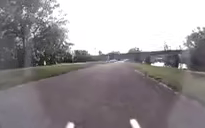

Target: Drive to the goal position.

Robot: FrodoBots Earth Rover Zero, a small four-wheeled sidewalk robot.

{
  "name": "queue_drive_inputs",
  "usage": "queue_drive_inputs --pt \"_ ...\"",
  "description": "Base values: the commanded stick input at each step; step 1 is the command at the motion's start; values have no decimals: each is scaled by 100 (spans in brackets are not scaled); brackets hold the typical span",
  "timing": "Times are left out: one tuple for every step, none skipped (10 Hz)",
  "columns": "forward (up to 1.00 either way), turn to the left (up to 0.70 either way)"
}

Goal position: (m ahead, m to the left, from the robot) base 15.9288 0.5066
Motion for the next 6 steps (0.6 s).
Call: queue_drive_inputs --pt "70 0" --pt "70 0" --pt "70 0" --pt "70 0" --pt "70 0" --pt "70 0"
